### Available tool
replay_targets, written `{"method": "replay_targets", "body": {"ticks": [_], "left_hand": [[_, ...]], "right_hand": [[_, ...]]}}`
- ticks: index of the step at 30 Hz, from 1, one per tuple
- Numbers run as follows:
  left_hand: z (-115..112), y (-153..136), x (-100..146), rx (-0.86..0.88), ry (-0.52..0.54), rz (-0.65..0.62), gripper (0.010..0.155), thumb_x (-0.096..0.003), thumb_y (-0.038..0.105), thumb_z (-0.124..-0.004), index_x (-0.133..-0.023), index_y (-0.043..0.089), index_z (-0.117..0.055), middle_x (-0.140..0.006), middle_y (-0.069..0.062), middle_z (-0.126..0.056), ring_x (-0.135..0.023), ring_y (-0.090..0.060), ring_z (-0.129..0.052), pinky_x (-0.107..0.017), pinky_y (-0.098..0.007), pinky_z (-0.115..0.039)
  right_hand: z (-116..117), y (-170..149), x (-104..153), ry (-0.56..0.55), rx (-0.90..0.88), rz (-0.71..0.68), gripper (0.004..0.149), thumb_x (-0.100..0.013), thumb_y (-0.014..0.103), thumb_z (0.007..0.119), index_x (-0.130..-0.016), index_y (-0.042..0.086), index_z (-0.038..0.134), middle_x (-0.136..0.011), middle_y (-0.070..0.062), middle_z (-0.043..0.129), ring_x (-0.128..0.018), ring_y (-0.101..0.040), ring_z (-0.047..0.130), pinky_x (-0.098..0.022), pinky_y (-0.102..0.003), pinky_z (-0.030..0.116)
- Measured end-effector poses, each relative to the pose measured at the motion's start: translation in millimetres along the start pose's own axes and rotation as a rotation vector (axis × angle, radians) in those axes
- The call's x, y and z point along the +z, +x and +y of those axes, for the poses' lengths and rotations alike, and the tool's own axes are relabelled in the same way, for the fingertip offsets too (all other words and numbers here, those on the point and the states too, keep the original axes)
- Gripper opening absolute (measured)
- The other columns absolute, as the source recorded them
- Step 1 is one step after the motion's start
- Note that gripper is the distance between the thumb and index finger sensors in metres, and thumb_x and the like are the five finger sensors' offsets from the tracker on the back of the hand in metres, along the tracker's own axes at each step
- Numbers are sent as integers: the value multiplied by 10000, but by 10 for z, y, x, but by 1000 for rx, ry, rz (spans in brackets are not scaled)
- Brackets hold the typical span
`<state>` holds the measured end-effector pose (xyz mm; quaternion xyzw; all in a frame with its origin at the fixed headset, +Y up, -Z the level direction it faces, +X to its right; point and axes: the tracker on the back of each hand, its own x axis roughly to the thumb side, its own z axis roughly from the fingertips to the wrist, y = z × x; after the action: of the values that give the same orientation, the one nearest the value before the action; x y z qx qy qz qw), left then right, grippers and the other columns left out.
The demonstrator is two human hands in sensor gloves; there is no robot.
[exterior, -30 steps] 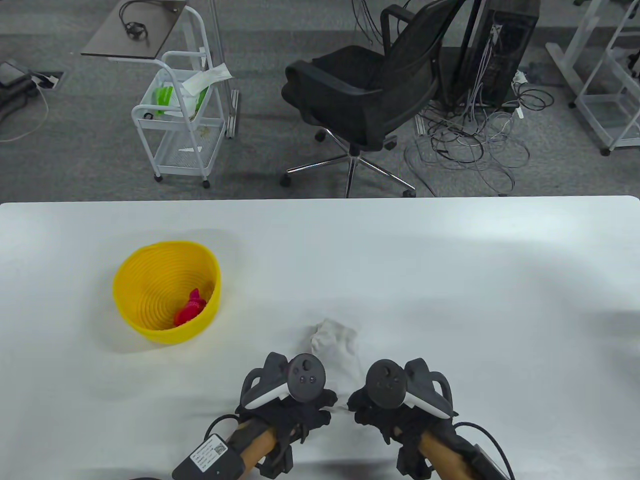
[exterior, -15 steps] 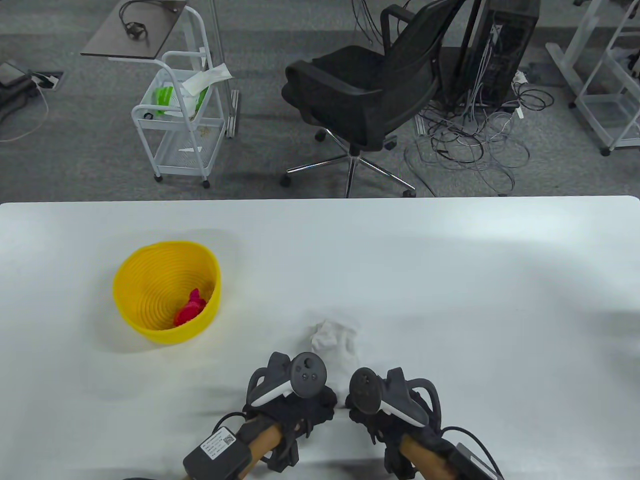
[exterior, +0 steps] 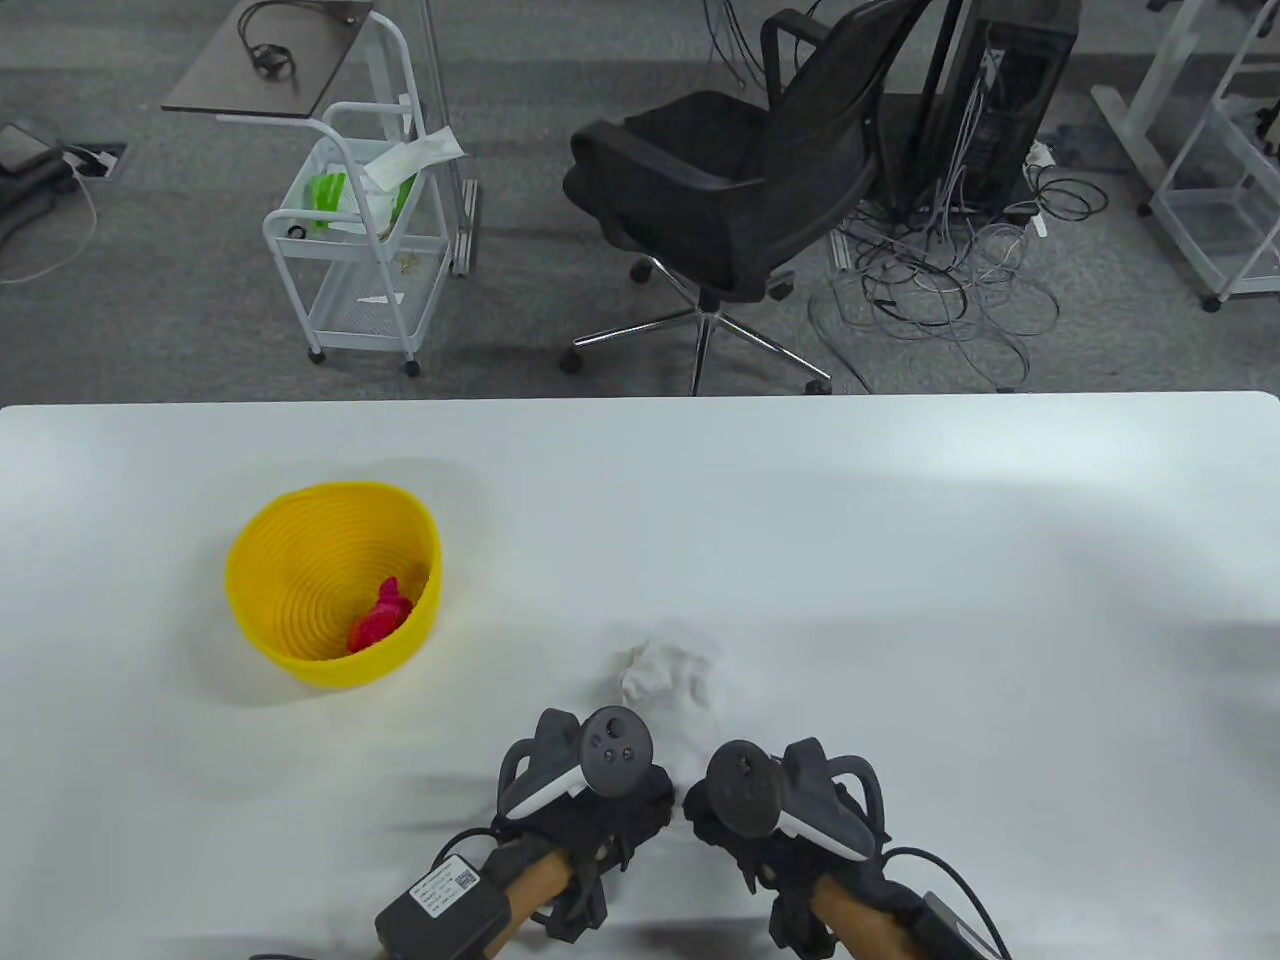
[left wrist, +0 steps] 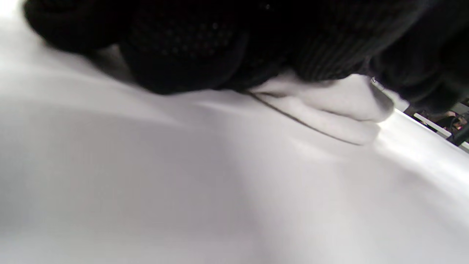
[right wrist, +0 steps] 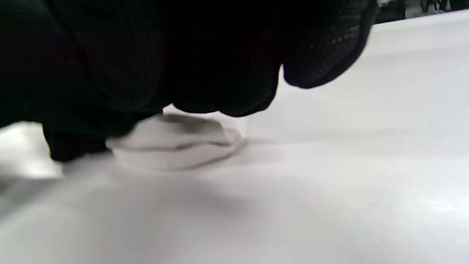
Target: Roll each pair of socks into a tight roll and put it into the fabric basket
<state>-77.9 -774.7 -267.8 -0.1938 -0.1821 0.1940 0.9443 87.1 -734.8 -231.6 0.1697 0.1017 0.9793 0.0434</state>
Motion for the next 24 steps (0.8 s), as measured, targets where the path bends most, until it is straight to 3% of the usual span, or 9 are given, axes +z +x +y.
{"method": "replay_targets", "body": {"ticks": [2, 9, 12, 14, 17, 24], "left_hand": [[1, -16, -6, 15, -4, 5, 395, -376, 458, -819, -728, 307, -917, -488, 14, -1002, -271, -153, -993, -259, -379, -836], [35, 0, 16, 30, -10, 30, 420, -383, 459, -805, -740, 279, -935, -514, -10, -1028, -295, -185, -1024, -271, -399, -845], [140, 30, 89, 43, -13, 20, 509, -384, 473, -797, -824, 244, -910, -651, -40, -1027, -421, -229, -1058, -323, -414, -842], [198, 62, 132, 23, 30, -15, 504, -376, 463, -821, -836, 274, -908, -701, -34, -1012, -475, -235, -1049, -360, -420, -834], [165, 87, 137, -13, -4, -34, 488, -369, 469, -843, -818, 303, -933, -772, -24, -967, -563, -239, -1013, -416, -431, -811], [56, 109, 79, -131, 11, -34, 508, -323, 474, -915, -798, 296, -932, -752, -13, -949, -523, -215, -982, -431, -429, -798]], "right_hand": [[55, 18, -23, 14, 71, 10, 409, -352, 454, 925, -755, 387, 905, -815, 128, 953, -693, -121, 998, -535, -460, 830], [197, -38, -89, 37, 61, 54, 487, -323, 485, 944, -794, 414, 847, -872, 155, 893, -790, -132, 934, -601, -484, 778], [215, -42, -109, 28, 44, 68, 495, -317, 479, 955, -795, 405, 850, -863, 147, 894, -779, -135, 931, -607, -488, 769], [237, -16, -122, 7, 51, 72, 504, -320, 455, 958, -806, 379, 849, -849, 118, 899, -755, -146, 935, -609, -491, 764], [252, 12, -145, -9, 52, 76, 478, -343, 444, 932, -805, 353, 853, -824, 89, 909, -731, -155, 939, -607, -493, 762], [237, -37, -175, 25, -19, 98, 437, -391, 432, 862, -818, 341, 845, -822, 82, 895, -725, -151, 924, -615, -483, 752]]}}
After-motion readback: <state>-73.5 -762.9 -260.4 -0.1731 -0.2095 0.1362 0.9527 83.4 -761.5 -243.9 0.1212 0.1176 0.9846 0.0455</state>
